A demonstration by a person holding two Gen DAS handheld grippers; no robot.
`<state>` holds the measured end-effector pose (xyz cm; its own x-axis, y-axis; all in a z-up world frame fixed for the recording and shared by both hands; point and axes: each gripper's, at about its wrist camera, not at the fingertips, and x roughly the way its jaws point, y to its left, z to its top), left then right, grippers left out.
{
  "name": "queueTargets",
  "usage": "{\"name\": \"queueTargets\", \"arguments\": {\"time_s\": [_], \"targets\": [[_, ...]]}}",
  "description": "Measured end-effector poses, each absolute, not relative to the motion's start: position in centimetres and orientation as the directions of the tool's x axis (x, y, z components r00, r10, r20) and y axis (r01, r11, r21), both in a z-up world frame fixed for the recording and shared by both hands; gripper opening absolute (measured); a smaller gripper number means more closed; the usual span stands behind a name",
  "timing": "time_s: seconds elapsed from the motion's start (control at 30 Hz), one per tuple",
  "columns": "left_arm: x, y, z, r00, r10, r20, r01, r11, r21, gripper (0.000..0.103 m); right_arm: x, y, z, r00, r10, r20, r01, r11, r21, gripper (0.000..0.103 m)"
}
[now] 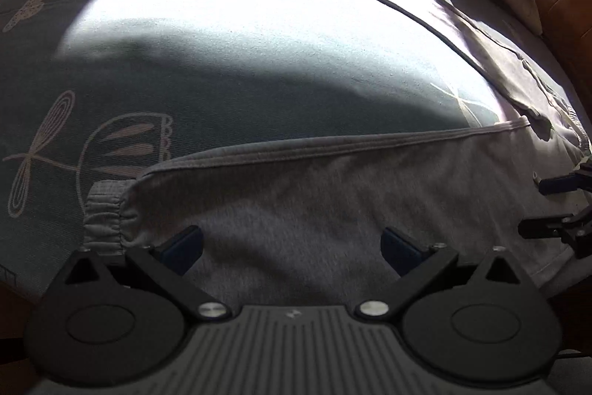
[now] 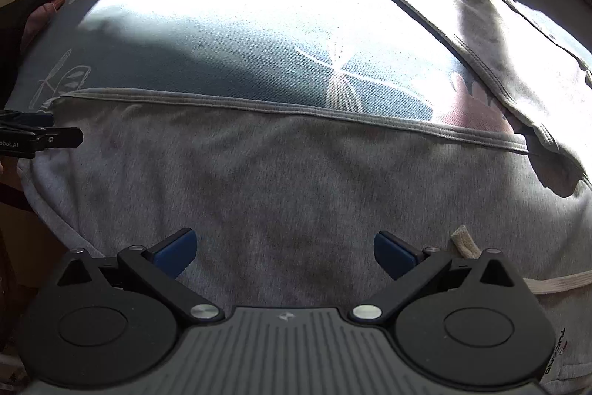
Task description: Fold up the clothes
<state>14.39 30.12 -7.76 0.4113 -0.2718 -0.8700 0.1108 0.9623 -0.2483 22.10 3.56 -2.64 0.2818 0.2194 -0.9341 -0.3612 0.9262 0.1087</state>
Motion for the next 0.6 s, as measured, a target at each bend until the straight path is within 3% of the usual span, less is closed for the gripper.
{"name": "queueTargets", "arguments": {"time_s": [0.3,0.6], "targets": [[11.0,32.6,-9.2,0.350,-0.128,-0.928,0.024,0.991,-0.128,0.102,22.0,6.5,-3.0,0.268,0.220,-0.938,-0.411,0.907,0.096,0.103],[12.3,30.5,-8.1,0.355,-0.229,-0.906,0.091,0.973,-0.211,0.102,22.2,7.6,-3.2,0.273,0.231,-0.934,-0.410,0.906,0.105,0.103]]}}
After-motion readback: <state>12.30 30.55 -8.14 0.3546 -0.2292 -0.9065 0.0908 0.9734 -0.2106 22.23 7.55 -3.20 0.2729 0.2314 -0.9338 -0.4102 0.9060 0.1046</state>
